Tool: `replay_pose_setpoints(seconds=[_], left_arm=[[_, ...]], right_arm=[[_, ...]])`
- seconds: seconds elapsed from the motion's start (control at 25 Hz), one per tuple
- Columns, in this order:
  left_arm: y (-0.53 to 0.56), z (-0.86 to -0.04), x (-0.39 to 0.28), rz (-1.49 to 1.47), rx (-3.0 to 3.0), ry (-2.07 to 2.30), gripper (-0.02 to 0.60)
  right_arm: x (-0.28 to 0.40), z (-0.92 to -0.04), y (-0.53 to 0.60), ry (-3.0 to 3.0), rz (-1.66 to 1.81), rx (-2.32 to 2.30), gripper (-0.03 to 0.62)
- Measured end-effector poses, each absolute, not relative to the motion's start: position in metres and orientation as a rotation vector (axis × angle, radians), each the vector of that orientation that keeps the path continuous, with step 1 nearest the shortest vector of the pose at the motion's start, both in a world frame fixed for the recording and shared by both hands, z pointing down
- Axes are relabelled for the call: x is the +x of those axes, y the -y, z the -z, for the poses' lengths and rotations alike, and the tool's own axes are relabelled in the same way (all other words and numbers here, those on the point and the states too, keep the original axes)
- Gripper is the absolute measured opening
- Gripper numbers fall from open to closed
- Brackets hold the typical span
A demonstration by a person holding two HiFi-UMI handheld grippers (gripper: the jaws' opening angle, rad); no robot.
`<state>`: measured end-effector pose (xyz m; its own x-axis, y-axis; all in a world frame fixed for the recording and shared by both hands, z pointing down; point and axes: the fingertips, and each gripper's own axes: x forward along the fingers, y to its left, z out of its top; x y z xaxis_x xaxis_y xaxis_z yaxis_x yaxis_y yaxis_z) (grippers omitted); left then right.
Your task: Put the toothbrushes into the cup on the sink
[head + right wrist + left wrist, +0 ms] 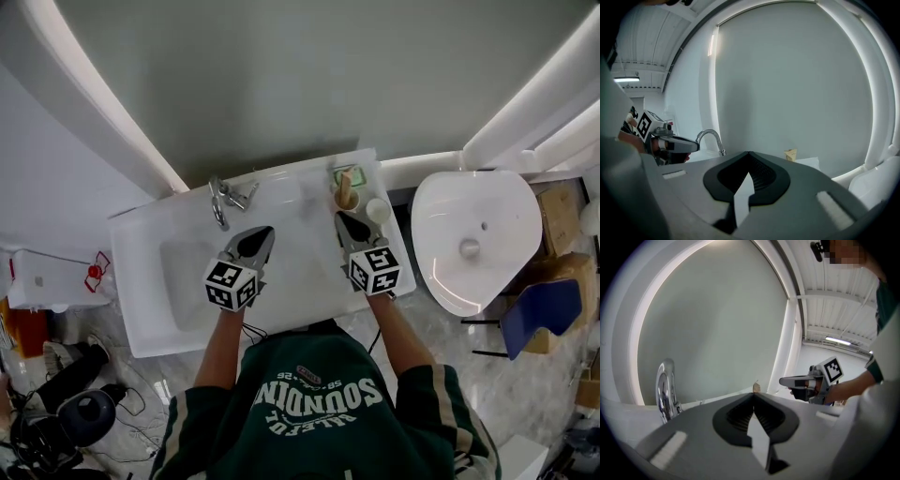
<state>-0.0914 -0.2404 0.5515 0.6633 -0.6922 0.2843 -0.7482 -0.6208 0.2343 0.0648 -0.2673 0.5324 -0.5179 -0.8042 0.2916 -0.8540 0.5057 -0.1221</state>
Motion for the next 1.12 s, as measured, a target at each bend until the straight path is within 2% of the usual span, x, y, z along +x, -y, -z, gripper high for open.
replay_pose_setpoints(seconds=[0.44,0.88,1.12], left_arm=[[0.241,-0.556,-0.077,-0.247,2.564,1.087,0.052],[0.231,-0.569,-0.063,-0.269,2.548,1.036,0.051],[0.225,-0.58,-0.06,-0.286,2.525,1.026,0.051]], right_arm=[[0.089,-0.537,0.257,2.538,-0.407,1.496,0.002],[0.136,-0.611,0.217,2.349,-0.597,1.533,0.002],[0.138,-0.64,0.207,2.297,-0.631,1.468,0.003]])
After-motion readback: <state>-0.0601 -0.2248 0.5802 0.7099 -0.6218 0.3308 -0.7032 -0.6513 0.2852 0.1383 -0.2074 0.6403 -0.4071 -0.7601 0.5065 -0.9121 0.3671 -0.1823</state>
